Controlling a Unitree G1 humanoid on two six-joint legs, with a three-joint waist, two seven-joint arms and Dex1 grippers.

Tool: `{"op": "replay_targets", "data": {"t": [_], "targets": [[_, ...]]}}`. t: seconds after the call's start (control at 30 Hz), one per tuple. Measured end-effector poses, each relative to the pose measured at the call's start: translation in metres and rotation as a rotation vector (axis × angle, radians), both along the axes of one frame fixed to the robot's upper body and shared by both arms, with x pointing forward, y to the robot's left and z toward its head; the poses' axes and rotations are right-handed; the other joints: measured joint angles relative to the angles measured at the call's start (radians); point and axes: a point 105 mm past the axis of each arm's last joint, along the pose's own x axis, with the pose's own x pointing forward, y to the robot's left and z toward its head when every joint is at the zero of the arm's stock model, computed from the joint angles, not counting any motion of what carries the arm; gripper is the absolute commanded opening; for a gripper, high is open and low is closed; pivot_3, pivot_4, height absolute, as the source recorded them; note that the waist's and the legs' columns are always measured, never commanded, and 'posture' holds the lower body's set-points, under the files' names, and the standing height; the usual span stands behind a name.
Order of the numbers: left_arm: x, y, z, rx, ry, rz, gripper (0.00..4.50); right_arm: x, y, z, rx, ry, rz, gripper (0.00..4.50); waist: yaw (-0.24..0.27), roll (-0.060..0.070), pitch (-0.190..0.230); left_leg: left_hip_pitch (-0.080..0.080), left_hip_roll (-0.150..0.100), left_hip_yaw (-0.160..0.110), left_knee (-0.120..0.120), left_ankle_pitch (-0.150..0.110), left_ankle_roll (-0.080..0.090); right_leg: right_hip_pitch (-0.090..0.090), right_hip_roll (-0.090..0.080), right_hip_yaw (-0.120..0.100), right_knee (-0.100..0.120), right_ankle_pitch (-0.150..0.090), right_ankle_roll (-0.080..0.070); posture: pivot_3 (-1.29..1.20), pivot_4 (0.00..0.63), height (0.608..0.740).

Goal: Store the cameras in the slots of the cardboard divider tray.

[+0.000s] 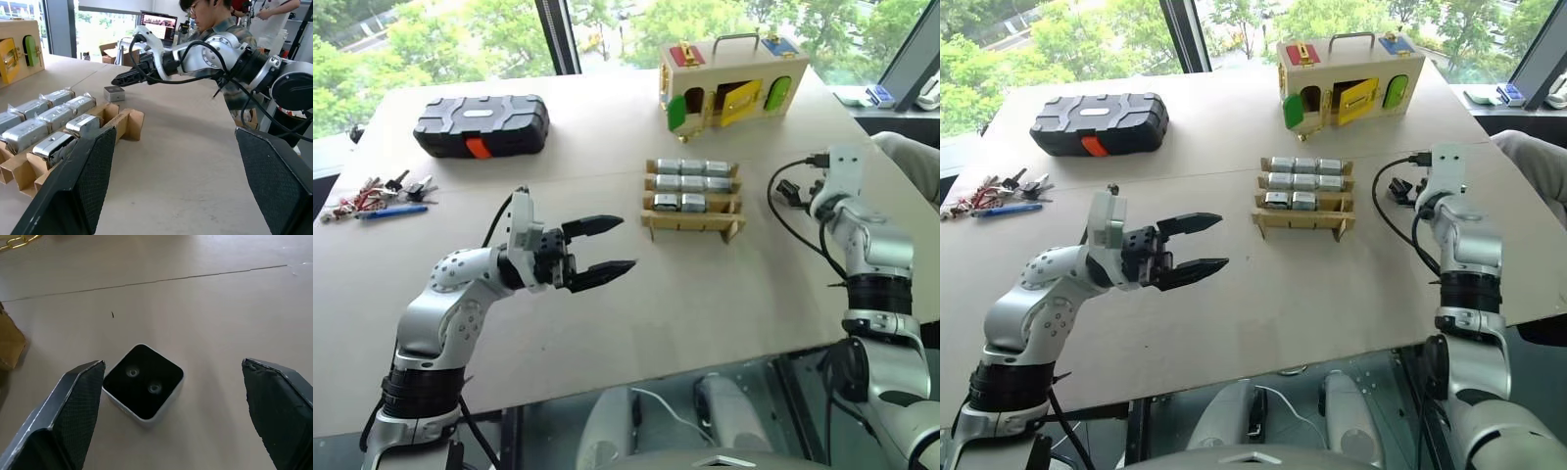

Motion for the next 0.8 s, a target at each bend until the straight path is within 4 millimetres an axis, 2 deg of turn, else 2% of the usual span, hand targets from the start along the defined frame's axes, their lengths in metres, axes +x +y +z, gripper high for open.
{"op": "replay_targets", "data": {"t": [0.17, 0.3, 0.53, 0.63, 0.67, 0.7, 0.8], "targets": [[-0.001, 0.001, -0.003, 0.001, 0.010, 0.009, 4.03, 0.008, 0.011, -0.008, 0.027, 0.008, -0.013, 4.45, 0.002, 0.000, 0.000, 0.000, 0.000, -0.001, -0.001, 0.000, 0.000, 0.000, 0.000, 0.000, -0.001, 0.000, 0.000, 0.00, 0.150, 0.740], [-0.001, 0.002, -0.004, 0.002, 0.013, 0.019, 4.03, 0.014, 0.011, -0.020, 0.018, 0.039, -0.052, 4.45, 0.001, 0.000, 0.000, 0.000, 0.000, -0.001, -0.002, 0.000, 0.000, 0.000, 0.000, 0.000, -0.001, 0.000, 0.000, 0.00, 0.150, 0.740], [-0.001, 0.005, -0.003, 0.006, 0.010, 0.038, 4.03, 0.024, 0.014, -0.024, 0.009, 0.047, -0.083, 4.45, -0.001, 0.000, 0.000, 0.000, 0.000, -0.001, -0.003, 0.000, 0.000, 0.000, 0.000, 0.000, -0.002, 0.000, 0.000, 0.00, 0.150, 0.740], [-0.002, 0.005, -0.001, 0.012, 0.001, 0.045, 4.03, 0.025, 0.016, -0.027, 0.001, 0.060, -0.075, 3.54, -0.001, 0.000, 0.000, 0.000, 0.000, -0.001, -0.004, 0.000, 0.000, 0.000, 0.000, 0.000, -0.002, 0.000, 0.000, 0.00, 0.150, 0.740], [-0.002, 0.005, -0.001, 0.015, 0.001, 0.044, 4.03, 0.025, 0.017, -0.027, -0.001, 0.063, -0.072, 2.91, 0.000, 0.000, 0.000, 0.000, 0.000, -0.001, -0.004, 0.000, 0.000, 0.000, 0.000, 0.000, -0.002, 0.000, 0.000, 0.00, 0.150, 0.740], [-0.002, 0.005, -0.001, 0.016, 0.002, 0.045, 4.03, 0.024, 0.018, -0.027, -0.003, 0.064, -0.070, 2.60, 0.000, 0.000, 0.000, 0.000, 0.000, -0.001, -0.004, 0.000, 0.000, 0.000, 0.000, 0.000, -0.002, 0.000, 0.000, 0.00, 0.150, 0.740], [-0.001, 0.005, -0.001, 0.016, 0.008, 0.051, 4.03, 0.021, 0.021, -0.027, -0.014, 0.075, -0.062, 2.50, 0.001, 0.000, 0.000, 0.000, 0.000, -0.003, -0.004, 0.000, 0.000, 0.000, 0.000, -0.001, -0.002, 0.000, 0.000, 0.00, 0.150, 0.740]]}}
